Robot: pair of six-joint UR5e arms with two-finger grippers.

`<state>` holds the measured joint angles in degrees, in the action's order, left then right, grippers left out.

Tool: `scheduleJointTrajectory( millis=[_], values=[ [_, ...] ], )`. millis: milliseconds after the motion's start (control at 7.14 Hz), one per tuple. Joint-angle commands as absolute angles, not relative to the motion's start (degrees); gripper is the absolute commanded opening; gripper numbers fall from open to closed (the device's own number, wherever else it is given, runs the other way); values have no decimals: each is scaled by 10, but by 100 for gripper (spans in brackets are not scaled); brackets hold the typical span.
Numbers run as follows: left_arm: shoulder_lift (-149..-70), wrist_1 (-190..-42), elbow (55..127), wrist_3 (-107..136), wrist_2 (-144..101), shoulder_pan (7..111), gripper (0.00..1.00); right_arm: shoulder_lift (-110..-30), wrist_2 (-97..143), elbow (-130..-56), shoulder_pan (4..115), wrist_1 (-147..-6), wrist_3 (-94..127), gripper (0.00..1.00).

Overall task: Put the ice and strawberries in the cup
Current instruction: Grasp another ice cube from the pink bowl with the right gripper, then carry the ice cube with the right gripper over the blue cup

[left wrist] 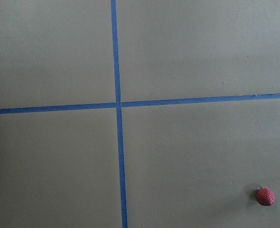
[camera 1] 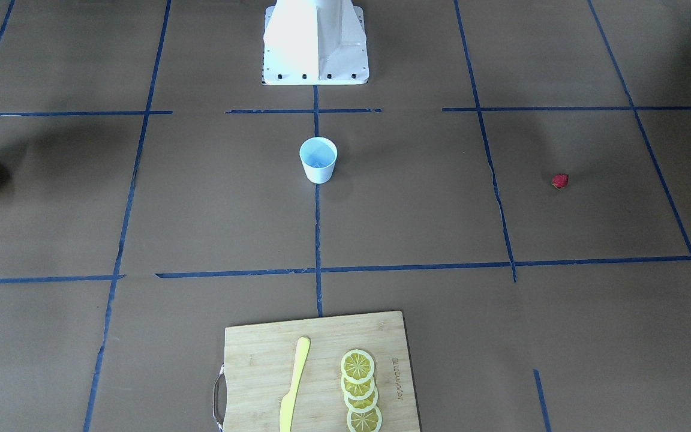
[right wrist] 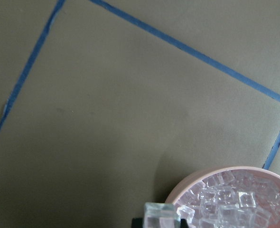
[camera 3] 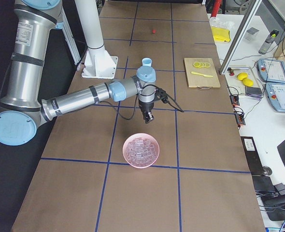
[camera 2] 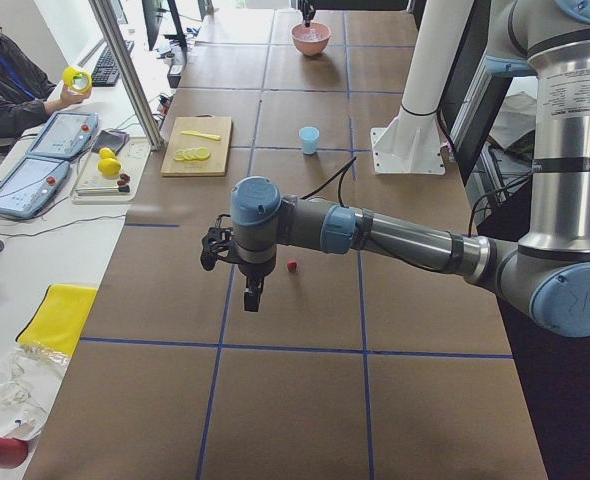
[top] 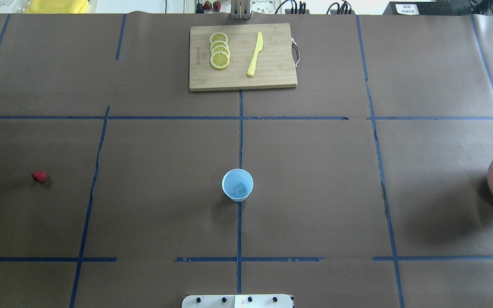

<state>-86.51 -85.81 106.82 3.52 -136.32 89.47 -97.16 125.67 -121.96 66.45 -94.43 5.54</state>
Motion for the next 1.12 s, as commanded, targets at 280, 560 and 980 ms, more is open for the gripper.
scheduleJointTrajectory(
  millis=[280, 560, 980],
  values=[
    [-865, -859, 1063, 35, -1363, 895, 100, -658, 1270, -1199, 537, -1148, 288, 0],
    [-865, -859, 1060, 35, -1363, 895, 100, -573, 1245, -1172, 447, -1147, 438, 0],
    [-865, -860, 1056, 34, -1363, 895, 100, -451, 1117, -1082, 293, -1140, 601, 0]
  ],
)
